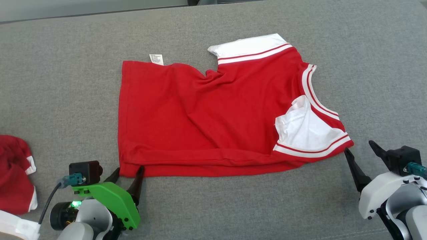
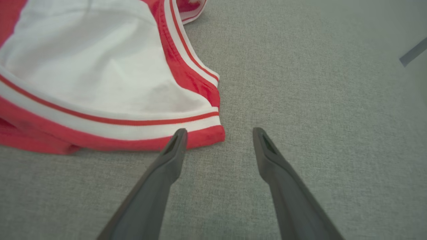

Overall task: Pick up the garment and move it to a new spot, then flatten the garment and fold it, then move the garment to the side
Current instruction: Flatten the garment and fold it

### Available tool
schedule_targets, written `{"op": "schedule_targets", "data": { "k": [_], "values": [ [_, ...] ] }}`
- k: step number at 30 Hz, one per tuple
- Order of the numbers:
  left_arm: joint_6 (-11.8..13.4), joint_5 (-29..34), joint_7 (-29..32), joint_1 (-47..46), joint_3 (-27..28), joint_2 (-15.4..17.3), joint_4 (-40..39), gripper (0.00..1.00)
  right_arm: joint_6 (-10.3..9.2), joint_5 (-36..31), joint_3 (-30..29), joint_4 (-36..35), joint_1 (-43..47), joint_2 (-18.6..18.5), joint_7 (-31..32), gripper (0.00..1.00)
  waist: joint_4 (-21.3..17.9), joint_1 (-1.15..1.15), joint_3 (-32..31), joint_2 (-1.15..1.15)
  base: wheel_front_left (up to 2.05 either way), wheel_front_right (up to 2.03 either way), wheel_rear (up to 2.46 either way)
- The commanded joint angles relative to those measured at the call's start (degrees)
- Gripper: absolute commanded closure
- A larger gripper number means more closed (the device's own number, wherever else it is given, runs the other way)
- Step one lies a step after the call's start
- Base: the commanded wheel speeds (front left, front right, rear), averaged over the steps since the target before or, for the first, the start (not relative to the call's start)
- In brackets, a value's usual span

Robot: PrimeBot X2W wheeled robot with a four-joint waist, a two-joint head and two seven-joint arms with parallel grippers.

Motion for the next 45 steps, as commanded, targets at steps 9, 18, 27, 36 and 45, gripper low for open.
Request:
{"op": "schedule_targets", "data": {
  "k": [9,18,27,36,45],
  "values": [
    [-1.2,-0.7,0.2,-2.5,-0.2,-0.1,4.2,0.0,-0.08,2.4,3.4,6.9,-5.9,-0.5,-0.7,0.0,0.2,0.0,1.0,0.63,0.0,0.0,0.0],
    [-1.7,-1.0,0.8,-3.1,-0.9,0.2,5.8,0.0,-0.08,3.9,5.0,11.0,-8.7,-0.8,-1.8,0.0,0.9,0.0,1.6,0.63,0.0,0.0,0.0],
    [-5.6,-3.8,4.5,-2.3,-3.2,0.0,4.8,1.0,-0.06,8.1,9.5,13.2,-10.5,-1.5,-1.6,1.0,0.7,0.0,1.8,0.63,0.0,0.0,0.0],
    [-9.6,-13.2,7.0,-2.2,2.2,1.9,-4.9,1.0,-0.08,15.0,5.3,5.9,-11.2,-5.2,-2.1,1.0,0.6,0.0,0.3,0.63,0.0,0.0,0.0],
    [-7.4,-19.4,10.8,-5.2,7.7,4.3,-17.3,1.0,-0.08,21.1,0.7,-5.7,-14.9,-7.6,4.0,1.0,-0.1,0.0,-1.7,0.63,0.0,0.0,0.0]
  ]
}}
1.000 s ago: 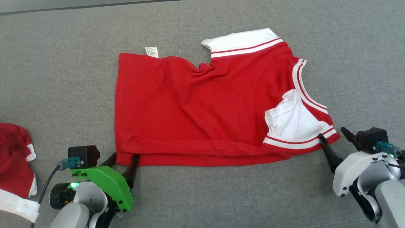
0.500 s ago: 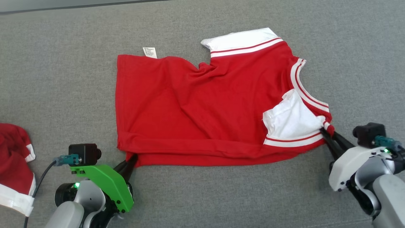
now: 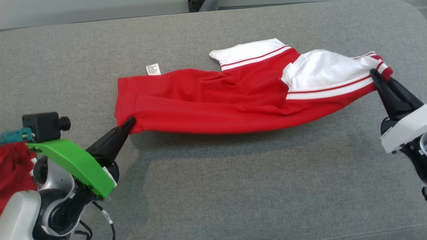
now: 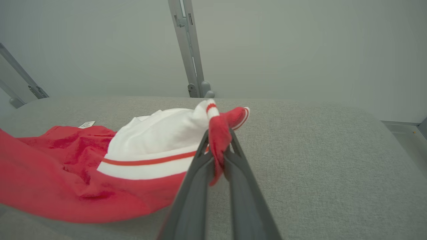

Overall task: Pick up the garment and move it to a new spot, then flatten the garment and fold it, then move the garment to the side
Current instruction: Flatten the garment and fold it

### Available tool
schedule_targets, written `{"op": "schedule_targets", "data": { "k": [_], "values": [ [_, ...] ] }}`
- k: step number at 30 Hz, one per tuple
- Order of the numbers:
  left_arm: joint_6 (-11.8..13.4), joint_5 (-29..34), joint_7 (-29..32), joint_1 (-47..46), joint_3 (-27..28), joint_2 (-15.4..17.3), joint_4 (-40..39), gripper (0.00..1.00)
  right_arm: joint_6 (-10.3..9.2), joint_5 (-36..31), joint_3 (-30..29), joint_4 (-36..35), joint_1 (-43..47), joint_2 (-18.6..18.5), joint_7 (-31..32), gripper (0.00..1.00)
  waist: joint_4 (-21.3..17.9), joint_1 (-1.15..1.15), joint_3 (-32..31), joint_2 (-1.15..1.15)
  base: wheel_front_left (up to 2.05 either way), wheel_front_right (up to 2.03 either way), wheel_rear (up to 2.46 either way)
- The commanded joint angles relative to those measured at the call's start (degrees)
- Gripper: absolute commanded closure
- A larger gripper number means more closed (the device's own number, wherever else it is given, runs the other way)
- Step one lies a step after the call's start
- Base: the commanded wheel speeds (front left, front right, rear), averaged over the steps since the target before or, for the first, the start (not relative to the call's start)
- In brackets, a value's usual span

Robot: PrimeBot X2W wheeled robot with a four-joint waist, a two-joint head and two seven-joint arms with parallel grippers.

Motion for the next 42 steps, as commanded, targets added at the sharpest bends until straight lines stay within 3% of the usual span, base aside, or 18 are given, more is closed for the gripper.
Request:
{"op": "schedule_targets", "data": {
  "k": [1,9,13,18,24,31,42],
  "values": [
    [0.7,-0.7,0.6,-1.3,0.8,0.6,-1.1,1.0,-0.08,0.8,-0.6,-1.0,-1.3,-0.5,1.1,1.0,-0.3,0.0,-0.7,0.63,0.0,0.0,0.0],
    [3.4,-2.7,3.3,-2.5,3.4,2.4,-8.3,1.0,-0.08,3.0,-3.5,-5.6,-2.4,-0.9,7.0,1.0,-0.3,0.0,-2.2,0.63,0.0,0.0,0.0],
    [4.6,-1.8,2.5,1.5,4.1,2.9,-10.3,1.0,-0.08,3.3,-6.1,-7.3,1.7,0.0,8.6,1.0,-0.1,0.0,-2.6,0.63,0.0,0.0,0.0],
    [5.4,-2.2,-1.0,10.7,3.9,0.7,-10.5,1.0,-0.08,3.1,-8.9,-7.4,10.7,2.6,8.0,1.0,0.2,0.0,-2.0,0.63,0.0,0.0,0.0],
    [4.7,-0.6,-6.0,20.2,2.9,-1.3,-3.5,1.0,-0.1,3.2,-8.8,-2.2,18.7,4.5,4.0,1.0,0.1,0.0,-0.1,0.63,0.0,0.0,0.0],
    [3.2,1.8,-8.0,22.7,0.1,-2.2,4.2,1.0,-0.15,2.7,-8.2,4.6,21.1,3.7,1.2,1.0,0.5,0.0,0.6,0.63,0.0,0.0,0.0],
    [1.7,2.1,-9.7,24.8,-2.7,-4.4,7.7,1.0,-0.16,2.0,-7.5,9.1,23.3,2.3,0.8,1.0,0.8,0.0,0.6,0.63,0.0,0.0,0.0]
  ]
}}
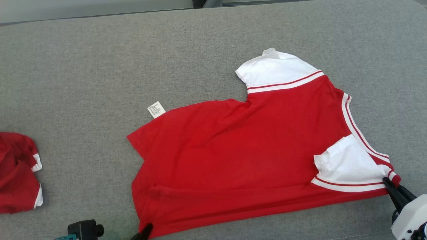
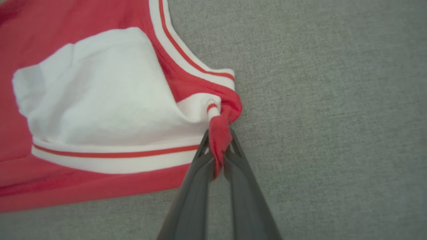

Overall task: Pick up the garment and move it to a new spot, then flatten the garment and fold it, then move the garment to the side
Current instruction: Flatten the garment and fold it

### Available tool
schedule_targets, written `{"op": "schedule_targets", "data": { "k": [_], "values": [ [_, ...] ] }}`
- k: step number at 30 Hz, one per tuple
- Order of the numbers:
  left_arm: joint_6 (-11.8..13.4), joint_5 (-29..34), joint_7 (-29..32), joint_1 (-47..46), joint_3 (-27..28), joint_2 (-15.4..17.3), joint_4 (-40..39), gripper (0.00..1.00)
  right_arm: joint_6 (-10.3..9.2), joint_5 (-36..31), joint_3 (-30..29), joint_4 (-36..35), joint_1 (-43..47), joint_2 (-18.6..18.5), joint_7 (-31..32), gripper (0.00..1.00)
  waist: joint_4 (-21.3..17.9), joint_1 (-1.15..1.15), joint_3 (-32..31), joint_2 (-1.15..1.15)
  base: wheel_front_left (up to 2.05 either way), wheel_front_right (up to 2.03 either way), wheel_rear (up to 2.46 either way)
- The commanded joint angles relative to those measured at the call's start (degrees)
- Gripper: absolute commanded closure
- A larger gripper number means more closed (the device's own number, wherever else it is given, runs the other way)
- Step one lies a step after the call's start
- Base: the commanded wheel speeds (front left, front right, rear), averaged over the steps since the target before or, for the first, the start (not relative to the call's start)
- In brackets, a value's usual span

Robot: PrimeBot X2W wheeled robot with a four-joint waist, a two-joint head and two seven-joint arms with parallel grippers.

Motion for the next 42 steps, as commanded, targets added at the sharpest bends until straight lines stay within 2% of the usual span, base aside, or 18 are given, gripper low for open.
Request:
{"op": "schedule_targets", "data": {
  "k": [1,2,3,4,5,7,8,12,16,21,24,29,30,34,37,42],
  "values": [
    [0.3,0.4,-0.5,0.6,0.6,0.3,0.4,0.9,-0.26,-0.6,-0.3,0.5,0.5,-0.5,0.0,1.0,0.0,0.0,0.0,0.63,0.0,0.0,0.0],
    [0.5,0.6,-0.8,0.6,0.5,0.2,0.7,0.73,-0.26,-0.9,-0.1,0.6,0.4,-0.6,-0.1,1.0,0.0,0.0,0.1,0.63,0.0,0.0,0.0],
    [0.6,0.8,-0.9,0.5,0.3,0.1,0.9,0.57,-0.26,-1.2,0.1,0.8,0.2,-0.7,-0.3,0.88,0.0,0.0,0.2,0.63,0.0,0.0,0.0],
    [0.7,1.1,-1.4,0.4,0.4,-0.2,1.0,0.11,-0.26,-1.3,0.3,0.9,0.1,-0.6,-0.5,0.76,0.1,0.0,0.2,0.63,0.0,0.0,0.0],
    [0.9,1.1,-1.7,0.3,0.5,-0.4,1.0,0.0,-0.25,-1.5,0.4,1.0,0.0,-0.5,-0.6,0.71,0.2,0.0,0.3,0.63,0.0,0.0,0.0],
    [0.8,1.3,-1.8,0.4,0.3,-0.4,0.9,0.0,-0.19,-1.8,0.9,1.1,-0.2,-0.4,-0.7,0.51,0.3,0.0,0.4,0.63,0.0,0.0,0.0],
    [0.9,1.4,-2.0,0.6,0.4,-0.4,0.9,0.0,-0.19,-2.0,1.0,1.1,-0.2,-0.7,-0.7,0.01,0.3,0.0,0.4,0.63,0.0,0.0,0.0],
    [1.8,2.5,-3.2,1.4,1.7,1.0,-0.3,0.0,-0.18,-2.7,0.5,0.0,0.0,-1.7,-0.3,0.0,0.4,0.0,0.2,0.63,0.0,0.0,0.0],
    [2.6,2.7,-3.2,0.2,4.2,3.5,-4.1,0.0,-0.18,-1.9,-1.8,-4.8,-2.6,-3.3,0.1,0.0,0.4,0.0,0.8,0.63,0.0,0.0,0.0],
    [3.5,3.7,0.7,-8.8,5.8,7.1,-6.4,0.0,-0.18,-4.4,-0.7,-9.3,-11.4,-6.5,3.6,0.0,1.3,0.0,4.5,0.63,0.0,0.0,0.0],
    [3.4,5.2,3.8,-17.5,4.6,8.1,-3.5,0.0,-0.18,-6.5,2.5,-9.2,-20.0,-7.4,5.9,0.0,2.6,0.0,8.0,0.63,0.0,0.0,0.0],
    [2.6,6.5,6.3,-30.5,2.4,6.4,4.6,0.0,-0.18,-10.3,11.4,-3.7,-36.2,-7.7,8.8,0.0,4.3,0.0,13.8,0.63,0.0,0.0,0.0],
    [2.2,6.6,6.5,-32.4,1.9,5.9,6.0,0.0,-0.18,-11.5,13.7,-2.0,-39.3,-8.3,9.2,0.0,4.7,0.0,14.7,0.63,0.0,0.0,0.0],
    [-0.2,7.7,7.7,-37.9,-0.6,5.1,10.4,0.0,-0.18,-11.9,20.0,5.2,-50.1,-6.6,10.2,0.0,6.4,0.0,17.3,0.63,0.0,0.0,0.0],
    [-2.2,8.2,8.4,-40.7,-2.9,3.6,12.6,0.0,-0.18,-12.0,24.2,10.4,-55.5,-7.0,10.4,0.0,8.2,0.0,18.1,0.63,0.0,0.0,0.0],
    [-4.3,7.4,8.5,-43.6,-4.1,2.0,13.6,0.0,-0.18,-10.2,28.6,15.9,-60.6,-7.8,9.2,0.0,10.0,0.0,18.1,0.63,0.0,0.0,0.0]
  ]
}}
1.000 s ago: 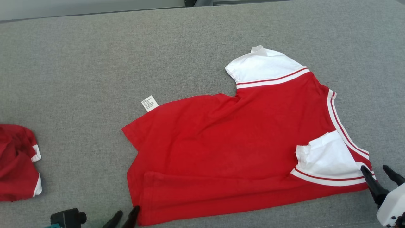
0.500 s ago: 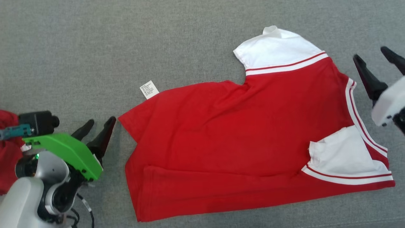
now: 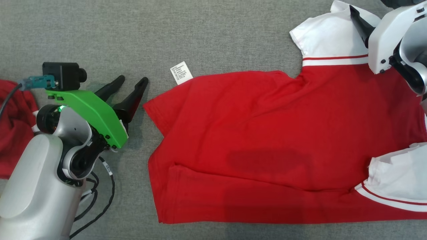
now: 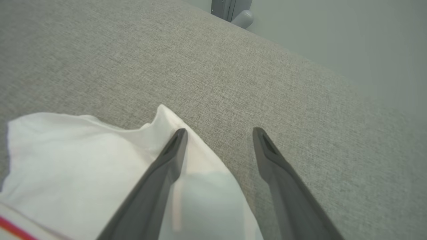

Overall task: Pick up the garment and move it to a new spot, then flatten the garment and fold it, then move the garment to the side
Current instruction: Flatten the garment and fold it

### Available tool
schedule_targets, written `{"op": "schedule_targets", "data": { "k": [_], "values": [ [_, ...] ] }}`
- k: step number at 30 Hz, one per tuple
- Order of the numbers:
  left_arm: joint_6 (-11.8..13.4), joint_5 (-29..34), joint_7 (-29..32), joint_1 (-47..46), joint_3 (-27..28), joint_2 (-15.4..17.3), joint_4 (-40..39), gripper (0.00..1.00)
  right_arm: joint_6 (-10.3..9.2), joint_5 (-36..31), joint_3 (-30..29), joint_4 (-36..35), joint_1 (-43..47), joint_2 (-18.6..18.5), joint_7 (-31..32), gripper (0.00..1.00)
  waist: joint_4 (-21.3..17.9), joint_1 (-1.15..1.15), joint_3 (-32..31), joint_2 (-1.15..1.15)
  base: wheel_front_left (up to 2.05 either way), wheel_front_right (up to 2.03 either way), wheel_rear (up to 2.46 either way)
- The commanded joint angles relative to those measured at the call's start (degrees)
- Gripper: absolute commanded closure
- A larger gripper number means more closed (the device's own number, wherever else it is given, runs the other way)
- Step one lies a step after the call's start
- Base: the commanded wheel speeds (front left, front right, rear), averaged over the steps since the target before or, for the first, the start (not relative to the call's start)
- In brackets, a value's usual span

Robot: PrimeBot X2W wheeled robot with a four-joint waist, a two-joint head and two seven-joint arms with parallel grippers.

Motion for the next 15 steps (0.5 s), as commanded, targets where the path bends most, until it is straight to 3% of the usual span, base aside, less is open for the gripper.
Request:
{"op": "schedule_targets", "data": {
  "k": [1,8,15],
  "values": [
    [-0.3,-0.2,0.8,-0.1,-1.0,-0.7,1.1,0.0,-0.09,0.7,0.6,0.8,-1.3,-0.6,-1.0,0.0,2.4,-0.01,1.3,0.63,0.0,0.0,0.0],
    [-1.6,-2.0,0.4,1.2,-0.5,-0.5,-1.5,0.0,-0.09,3.6,5.4,3.9,-1.9,-1.8,-4.8,0.0,2.1,-0.01,-0.7,0.63,0.0,0.0,0.0],
    [-1.8,-4.0,2.3,3.4,-1.1,-0.1,-5.5,0.0,-0.09,6.3,10.1,4.5,-2.2,-3.2,-4.7,0.0,1.5,-0.01,-1.0,0.63,0.0,0.0,0.0]
  ]
}}
